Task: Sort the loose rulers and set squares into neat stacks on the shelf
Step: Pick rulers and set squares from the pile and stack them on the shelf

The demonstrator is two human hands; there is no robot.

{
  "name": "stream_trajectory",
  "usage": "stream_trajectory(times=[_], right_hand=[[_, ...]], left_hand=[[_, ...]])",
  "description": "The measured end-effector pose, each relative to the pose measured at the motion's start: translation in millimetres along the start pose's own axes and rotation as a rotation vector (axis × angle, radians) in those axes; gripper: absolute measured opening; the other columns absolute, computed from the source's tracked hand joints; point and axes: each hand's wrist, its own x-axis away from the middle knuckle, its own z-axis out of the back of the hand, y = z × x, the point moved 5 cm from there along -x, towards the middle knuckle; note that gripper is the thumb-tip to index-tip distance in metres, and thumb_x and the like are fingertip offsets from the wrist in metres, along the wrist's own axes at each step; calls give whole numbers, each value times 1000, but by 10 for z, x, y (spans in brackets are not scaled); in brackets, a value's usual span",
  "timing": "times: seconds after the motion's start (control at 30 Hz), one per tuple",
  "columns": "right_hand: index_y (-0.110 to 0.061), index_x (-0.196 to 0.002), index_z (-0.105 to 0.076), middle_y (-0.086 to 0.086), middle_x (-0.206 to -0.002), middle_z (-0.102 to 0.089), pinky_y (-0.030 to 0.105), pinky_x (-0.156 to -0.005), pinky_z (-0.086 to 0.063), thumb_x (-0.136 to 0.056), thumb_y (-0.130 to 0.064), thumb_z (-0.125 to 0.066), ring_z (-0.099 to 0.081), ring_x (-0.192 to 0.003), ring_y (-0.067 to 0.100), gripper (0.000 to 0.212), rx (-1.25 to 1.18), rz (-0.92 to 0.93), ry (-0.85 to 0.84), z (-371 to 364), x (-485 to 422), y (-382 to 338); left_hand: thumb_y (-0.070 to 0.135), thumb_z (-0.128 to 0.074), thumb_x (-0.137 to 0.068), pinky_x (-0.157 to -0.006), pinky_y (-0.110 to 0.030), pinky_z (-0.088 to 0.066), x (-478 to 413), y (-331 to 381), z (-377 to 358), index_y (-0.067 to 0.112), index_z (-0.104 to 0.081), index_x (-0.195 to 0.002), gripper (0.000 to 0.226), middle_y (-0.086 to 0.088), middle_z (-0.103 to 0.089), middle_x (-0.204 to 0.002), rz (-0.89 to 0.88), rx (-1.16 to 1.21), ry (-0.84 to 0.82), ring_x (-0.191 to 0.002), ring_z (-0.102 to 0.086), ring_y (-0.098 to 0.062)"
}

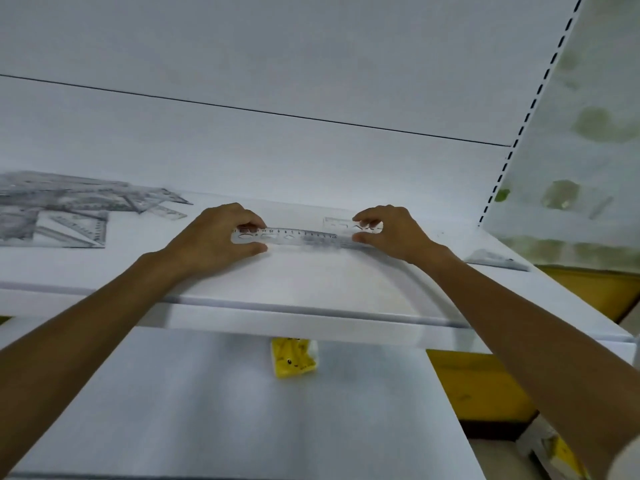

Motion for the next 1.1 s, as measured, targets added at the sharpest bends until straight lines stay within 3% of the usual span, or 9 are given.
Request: stream_trajectory(times=[0.17,0.33,0.47,0.63,0.83,0.97,1.1], right_hand=[[-17,-109,-65,1,-101,-66,30,-88,-46,-77,-30,-73,-55,-90,12,36,-1,31,-60,-132,-94,-63],[-17,-109,-66,1,-104,-66,27,-88,-46,-76,-30,-74,-54,-90,9,37,-26,19,-120,-206,-165,-80],[-14,-109,-66,2,-106,-66,19,-81,-39,-75,-28,-75,-54,-90,9,38,-99,2,-153,-264,-160,-56],[-17,-106,-67,2,-103,-66,18,-81,-38,-78,-30,-72,-56,-93,12,32,-115,-1,-174,-293,-142,-50],[-19,-115,-62,-1,-110,-62,22,-88,-39,-80,-33,-69,-53,-101,11,39,-22,41,-131,-270,-39,-110],[-14,-119,-59,3,-117,-61,32,-96,-40,-82,-23,-67,-53,-109,20,39,3,75,-75,-117,176,-108],[-18,-118,-59,1,-117,-60,20,-87,-32,-84,-24,-63,-50,-110,18,34,89,51,4,59,506,38]], left_hand=[[32,-73,-75,-76,-20,-36,92,18,148,23,-65,-104,31,7,-60,-95,30,-39,13,-86,-53,-8],[31,-73,-76,-68,-4,-34,126,-7,310,23,-66,-102,29,9,-59,-92,57,-59,42,-81,-52,-3],[31,-73,-76,-70,-11,-34,139,-32,335,23,-66,-103,29,8,-59,-93,75,-63,43,-84,-53,-6],[31,-73,-75,-75,-19,-36,81,-50,324,22,-66,-102,29,7,-60,-92,66,-68,47,-84,-54,-8],[34,-72,-76,-68,-5,-35,-3,-43,272,25,-66,-101,28,10,-58,-90,52,-52,57,-81,-52,4],[34,-71,-77,-68,-5,-35,-61,-8,138,27,-65,-103,27,9,-58,-91,71,-17,5,-81,-52,2],[31,-70,-79,-70,-4,-35,-218,118,-46,24,-65,-105,28,6,-59,-92,57,36,-35,-84,-55,-5]])
